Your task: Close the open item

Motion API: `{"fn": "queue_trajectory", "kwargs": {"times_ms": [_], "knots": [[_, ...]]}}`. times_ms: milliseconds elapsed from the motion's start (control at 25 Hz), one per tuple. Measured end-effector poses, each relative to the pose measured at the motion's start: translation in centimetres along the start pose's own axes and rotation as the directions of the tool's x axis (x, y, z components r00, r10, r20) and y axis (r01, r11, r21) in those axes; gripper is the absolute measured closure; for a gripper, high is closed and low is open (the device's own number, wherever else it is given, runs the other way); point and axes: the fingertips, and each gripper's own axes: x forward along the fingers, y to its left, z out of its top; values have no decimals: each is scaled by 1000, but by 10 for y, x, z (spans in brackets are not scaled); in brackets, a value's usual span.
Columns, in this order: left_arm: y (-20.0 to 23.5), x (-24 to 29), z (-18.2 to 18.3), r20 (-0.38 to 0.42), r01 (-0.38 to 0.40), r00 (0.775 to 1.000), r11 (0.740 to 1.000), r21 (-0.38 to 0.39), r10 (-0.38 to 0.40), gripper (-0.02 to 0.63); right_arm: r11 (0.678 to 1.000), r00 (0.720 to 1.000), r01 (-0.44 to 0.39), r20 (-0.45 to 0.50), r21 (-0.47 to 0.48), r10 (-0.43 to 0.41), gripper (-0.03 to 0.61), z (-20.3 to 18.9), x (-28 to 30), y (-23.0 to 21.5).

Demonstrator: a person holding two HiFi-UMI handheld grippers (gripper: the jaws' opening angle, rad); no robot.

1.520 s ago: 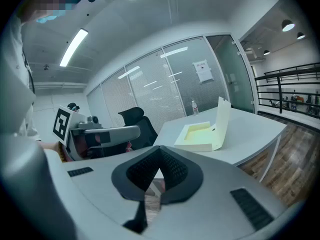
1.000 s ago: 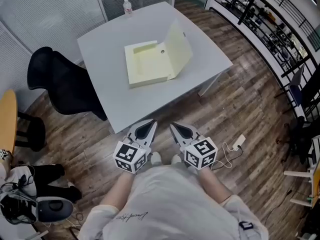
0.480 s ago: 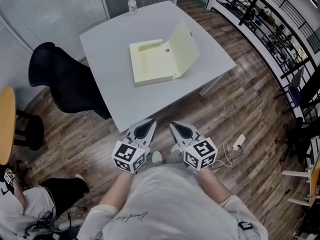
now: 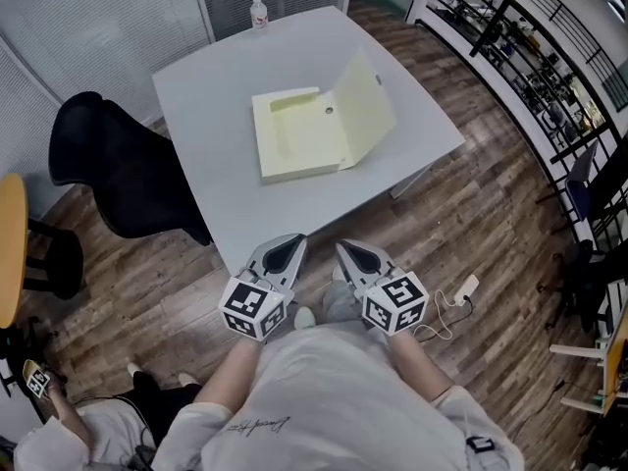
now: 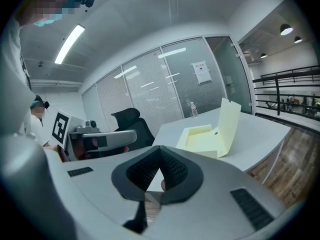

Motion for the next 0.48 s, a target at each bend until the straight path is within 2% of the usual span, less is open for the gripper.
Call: {"fn": "queue_trajectory", "kwargs": {"times_ms": [480], "knots": [[38,83,32,29,-56,998,998,2,56,605,998,999,-53,-2,-38,53,566,51,43,-77]]}}
